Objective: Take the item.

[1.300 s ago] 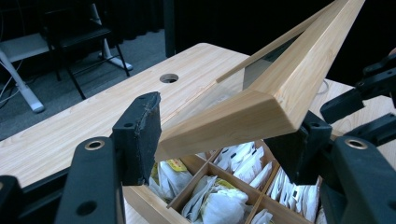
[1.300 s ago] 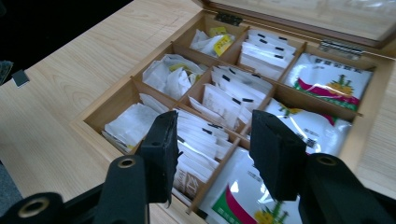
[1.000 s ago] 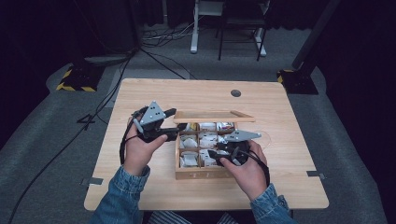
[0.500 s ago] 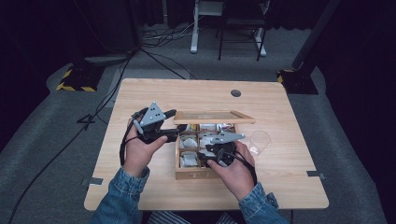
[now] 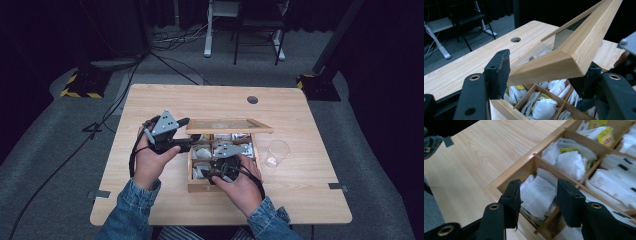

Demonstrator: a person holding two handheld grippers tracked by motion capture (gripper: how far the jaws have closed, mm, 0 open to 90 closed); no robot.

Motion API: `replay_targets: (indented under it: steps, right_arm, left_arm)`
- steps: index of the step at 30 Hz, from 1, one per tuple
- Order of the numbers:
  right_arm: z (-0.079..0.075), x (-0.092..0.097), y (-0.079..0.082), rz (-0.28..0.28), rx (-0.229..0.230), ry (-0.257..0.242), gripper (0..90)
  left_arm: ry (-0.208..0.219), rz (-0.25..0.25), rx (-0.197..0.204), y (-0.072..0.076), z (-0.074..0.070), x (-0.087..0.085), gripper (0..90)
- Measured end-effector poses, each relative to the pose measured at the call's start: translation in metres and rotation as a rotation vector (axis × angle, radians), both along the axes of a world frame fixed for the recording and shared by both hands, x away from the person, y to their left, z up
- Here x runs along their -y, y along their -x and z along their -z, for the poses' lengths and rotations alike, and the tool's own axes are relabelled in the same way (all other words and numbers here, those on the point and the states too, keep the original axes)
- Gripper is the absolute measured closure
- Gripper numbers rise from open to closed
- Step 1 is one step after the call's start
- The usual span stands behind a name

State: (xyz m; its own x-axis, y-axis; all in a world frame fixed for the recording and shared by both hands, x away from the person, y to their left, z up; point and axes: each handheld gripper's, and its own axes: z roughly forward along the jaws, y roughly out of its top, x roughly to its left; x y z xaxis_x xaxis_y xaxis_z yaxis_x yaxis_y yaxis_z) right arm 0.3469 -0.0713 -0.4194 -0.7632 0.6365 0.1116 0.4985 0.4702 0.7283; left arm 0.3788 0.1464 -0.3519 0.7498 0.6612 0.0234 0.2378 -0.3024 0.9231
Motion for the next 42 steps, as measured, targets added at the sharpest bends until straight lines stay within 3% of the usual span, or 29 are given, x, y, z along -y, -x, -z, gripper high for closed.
replay_targets:
  steps: [11,23,28,33,38,42]
  right_arm:
    - [0.009,-0.012,-0.001,-0.033,-0.007,0.029,57.4]
    - [0.010,-0.011,-0.005,-0.034,0.023,0.085,71.2]
    - [0.009,-0.012,-0.003,-0.049,-0.010,0.080,74.6]
    - [0.011,-0.013,-0.002,-0.046,-0.006,0.105,75.6]
    - [0.009,-0.011,-0.001,-0.057,-0.012,0.140,90.0]
    - [0.008,-0.010,-0.001,-0.055,-0.010,0.131,90.0]
  left_arm:
    - [-0.001,0.001,0.001,0.000,0.000,0.000,38.4]
    - [0.003,0.005,-0.001,0.000,0.001,0.000,38.4]
    - [0.002,0.006,-0.002,0.000,0.001,0.000,38.3]
    - [0.002,0.006,-0.002,0.000,0.001,0.000,38.3]
    - [0.002,0.007,-0.003,-0.001,0.001,-0.001,38.3]
    - [0.002,0.006,-0.001,-0.001,0.001,-0.001,38.3]
